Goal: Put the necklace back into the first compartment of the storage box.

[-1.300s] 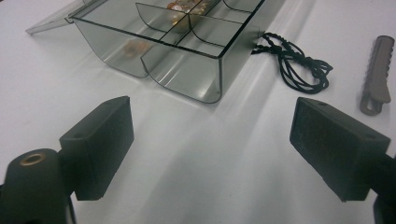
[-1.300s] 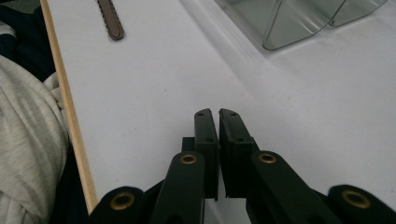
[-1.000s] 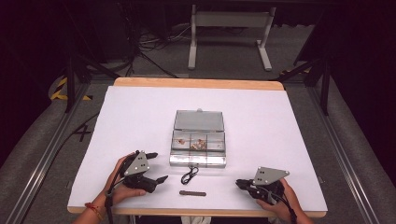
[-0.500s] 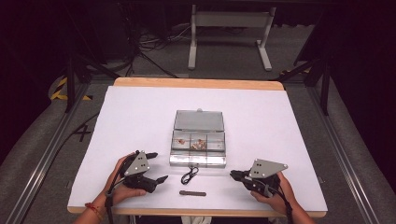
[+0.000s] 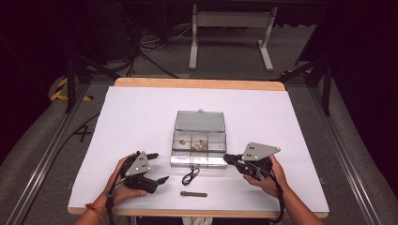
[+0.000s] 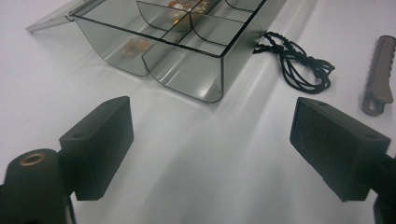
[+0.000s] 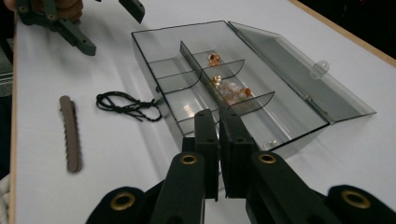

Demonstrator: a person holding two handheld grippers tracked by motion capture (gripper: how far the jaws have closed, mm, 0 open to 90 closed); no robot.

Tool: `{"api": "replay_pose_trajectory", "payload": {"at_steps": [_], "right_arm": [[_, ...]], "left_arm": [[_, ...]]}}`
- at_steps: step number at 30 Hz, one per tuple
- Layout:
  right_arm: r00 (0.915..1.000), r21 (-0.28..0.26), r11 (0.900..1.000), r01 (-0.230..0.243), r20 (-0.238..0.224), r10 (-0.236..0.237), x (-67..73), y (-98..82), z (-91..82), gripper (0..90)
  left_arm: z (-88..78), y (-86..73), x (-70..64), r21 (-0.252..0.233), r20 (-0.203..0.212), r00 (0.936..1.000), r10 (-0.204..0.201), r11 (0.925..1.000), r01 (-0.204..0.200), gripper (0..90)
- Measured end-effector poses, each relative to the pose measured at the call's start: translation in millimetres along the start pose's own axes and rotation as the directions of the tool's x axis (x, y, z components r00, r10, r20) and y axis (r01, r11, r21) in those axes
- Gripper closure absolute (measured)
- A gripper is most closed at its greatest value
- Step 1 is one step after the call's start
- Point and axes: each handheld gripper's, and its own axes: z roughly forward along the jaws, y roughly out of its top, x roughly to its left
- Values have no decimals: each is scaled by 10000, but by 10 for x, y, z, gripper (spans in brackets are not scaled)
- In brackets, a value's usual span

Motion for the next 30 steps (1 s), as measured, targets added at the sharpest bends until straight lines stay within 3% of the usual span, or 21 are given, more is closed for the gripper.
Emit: {"api": "replay_pose_trajectory", "payload": {"at_steps": [9, 17, 30], "right_arm": [[9997, 334, 9994, 43, 221, -50, -142, 96, 255, 867], [9993, 607, 9979, -225, 306, 206, -275, 111, 434, 867], [9978, 944, 9948, -376, 575, 322, -399, 68, 569, 866]], "left_arm": [[5, 2, 5, 32, 4, 10000, -11, 10000, 11, 142], [5, 2, 5, 27, 24, 10000, -13, 10000, 13, 142], [8, 3, 4, 47, 41, 10000, -10, 10000, 10, 140]]}}
